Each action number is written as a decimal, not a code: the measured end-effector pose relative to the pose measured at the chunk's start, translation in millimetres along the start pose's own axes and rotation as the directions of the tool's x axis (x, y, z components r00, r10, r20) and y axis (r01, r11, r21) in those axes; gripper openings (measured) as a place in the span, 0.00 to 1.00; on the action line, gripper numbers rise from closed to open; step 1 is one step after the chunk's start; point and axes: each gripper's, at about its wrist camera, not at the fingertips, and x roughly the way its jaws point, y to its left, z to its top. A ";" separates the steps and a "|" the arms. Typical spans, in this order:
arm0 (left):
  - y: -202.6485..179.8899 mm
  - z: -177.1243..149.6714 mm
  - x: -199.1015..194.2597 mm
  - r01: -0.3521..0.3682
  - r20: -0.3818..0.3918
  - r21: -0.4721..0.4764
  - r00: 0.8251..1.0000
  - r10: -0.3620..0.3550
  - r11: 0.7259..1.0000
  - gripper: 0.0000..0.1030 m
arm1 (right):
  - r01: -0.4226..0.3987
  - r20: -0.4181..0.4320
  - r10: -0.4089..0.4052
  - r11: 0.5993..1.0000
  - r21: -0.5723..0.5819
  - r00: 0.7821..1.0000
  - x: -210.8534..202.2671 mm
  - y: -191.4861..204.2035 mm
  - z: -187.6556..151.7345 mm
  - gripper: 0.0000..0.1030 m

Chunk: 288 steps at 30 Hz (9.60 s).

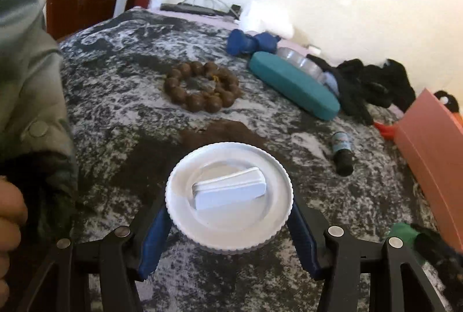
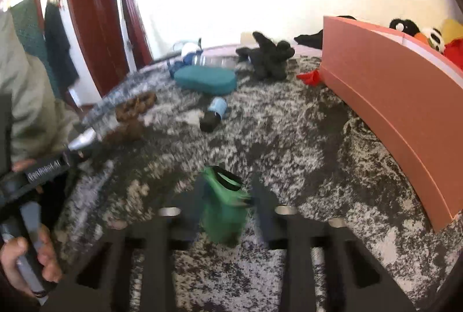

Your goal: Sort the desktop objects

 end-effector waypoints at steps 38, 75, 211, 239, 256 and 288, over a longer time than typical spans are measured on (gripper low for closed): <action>-27.0 -2.4 -12.7 0.057 0.007 0.106 0.998 -0.058 0.993 0.62 | 0.082 -0.095 -0.085 0.996 -0.034 0.992 27.1 -6.8 -19.0 0.58; -347.5 42.5 -33.0 0.627 -0.182 0.445 0.762 -0.621 0.639 0.61 | 0.314 0.291 -0.370 0.923 0.223 0.882 -181.8 -197.8 75.1 0.58; -194.3 -76.4 3.1 0.190 -0.098 0.518 0.982 -0.163 0.834 0.21 | 0.175 0.337 -0.262 0.947 0.268 0.904 -186.7 -166.4 82.5 0.26; -422.3 14.6 -27.7 0.442 -0.165 0.588 0.885 -0.435 0.677 0.23 | 0.340 0.097 -0.385 0.888 0.310 0.918 -170.2 -237.2 96.9 0.26; -443.6 17.9 10.1 0.424 -0.176 0.545 0.901 -0.396 0.724 0.66 | 0.354 0.117 -0.444 0.824 0.443 0.888 -167.8 -287.6 105.9 0.78; -116.0 50.3 -30.3 -0.087 0.267 0.369 0.964 -0.016 0.925 0.94 | -0.106 0.202 0.098 0.994 0.025 0.974 -138.1 -92.1 120.5 1.00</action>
